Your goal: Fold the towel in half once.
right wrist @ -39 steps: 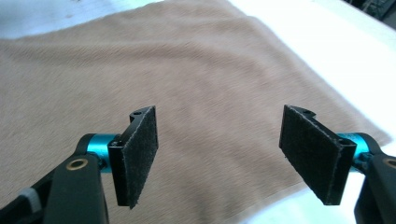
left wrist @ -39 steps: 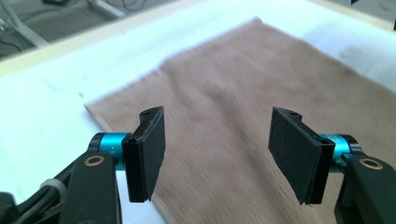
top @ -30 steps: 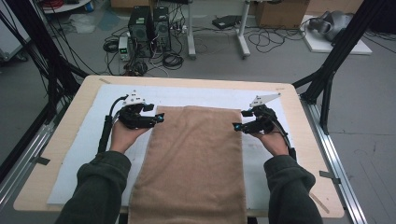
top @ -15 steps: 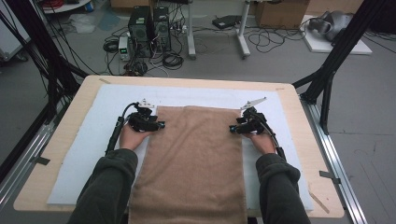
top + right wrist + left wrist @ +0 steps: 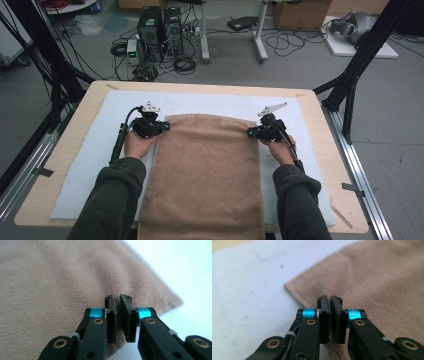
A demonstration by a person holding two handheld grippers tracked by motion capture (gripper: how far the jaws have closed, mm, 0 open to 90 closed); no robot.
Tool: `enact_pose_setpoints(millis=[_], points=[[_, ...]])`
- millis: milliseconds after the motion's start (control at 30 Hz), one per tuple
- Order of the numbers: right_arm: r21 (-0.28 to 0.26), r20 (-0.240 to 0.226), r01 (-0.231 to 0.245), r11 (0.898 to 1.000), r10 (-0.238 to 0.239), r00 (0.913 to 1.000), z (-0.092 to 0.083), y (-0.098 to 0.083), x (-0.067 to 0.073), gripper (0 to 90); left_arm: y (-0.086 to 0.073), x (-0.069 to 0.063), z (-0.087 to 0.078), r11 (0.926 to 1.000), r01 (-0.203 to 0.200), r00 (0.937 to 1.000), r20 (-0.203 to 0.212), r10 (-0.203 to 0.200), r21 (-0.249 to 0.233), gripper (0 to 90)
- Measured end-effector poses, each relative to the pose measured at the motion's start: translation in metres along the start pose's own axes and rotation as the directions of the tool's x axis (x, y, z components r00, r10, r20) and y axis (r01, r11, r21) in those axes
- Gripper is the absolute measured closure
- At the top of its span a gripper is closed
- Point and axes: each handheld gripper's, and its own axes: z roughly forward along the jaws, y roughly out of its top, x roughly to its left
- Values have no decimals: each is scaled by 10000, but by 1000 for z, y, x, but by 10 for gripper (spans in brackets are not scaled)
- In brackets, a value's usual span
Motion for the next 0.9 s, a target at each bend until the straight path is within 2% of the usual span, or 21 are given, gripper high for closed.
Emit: enact_pose_setpoints(millis=[133,200,367,433,467,533,567,633,700,800,833,900], points=[[-599,-153,239,9979,-248,9996,-20,13,5,838,4,3,-18,9986,89,9998,168,-81,-522,854],[-746,-231,373,9965,-391,9990,-29,18,10,838,5,0,-27,9976,-9,9995,304,30,-688,854],[-986,-702,482,9940,-552,9960,-54,20,25,837,5,-13,-59,9913,-641,9962,510,703,-1152,854],[-957,-802,730,9927,-808,9935,-64,18,35,837,0,-21,-72,9884,-945,9929,611,1022,-1186,854],[-1033,-917,756,9918,-852,9921,-68,15,41,838,-5,-26,-79,9856,-1132,9906,624,1217,-1253,854],[-1078,-1129,882,9903,-1003,9885,-75,9,52,837,-16,-35,-90,9840,-1242,9881,745,1344,-1274,854],[-1093,-1197,969,9893,-1099,9867,-78,4,59,838,-23,-40,-96,9809,-1437,9848,787,1548,-1308,854],[-1156,-1293,1085,9873,-1233,9839,-82,-7,71,837,-37,-49,-106,9793,-1605,9808,913,1723,-1237,854],[-1261,-1521,1014,9868,-1203,9810,-85,-22,83,837,-53,-59,-116,9732,-1889,9736,1045,2030,-1309,853],[-1022,-1777,1015,9896,-1185,9769,-81,-46,98,837,-76,-70,-123,9753,-1840,9702,1368,2002,-1223,851],[-886,-1806,1019,9908,-1166,9766,-79,-53,102,837,-82,-73,-123,9759,-1939,9683,1405,2067,-999,849],[-695,-1943,919,9933,-1039,9754,-73,-66,108,835,-93,-79,-122,9752,-2026,9653,1491,2142,-892,841]])
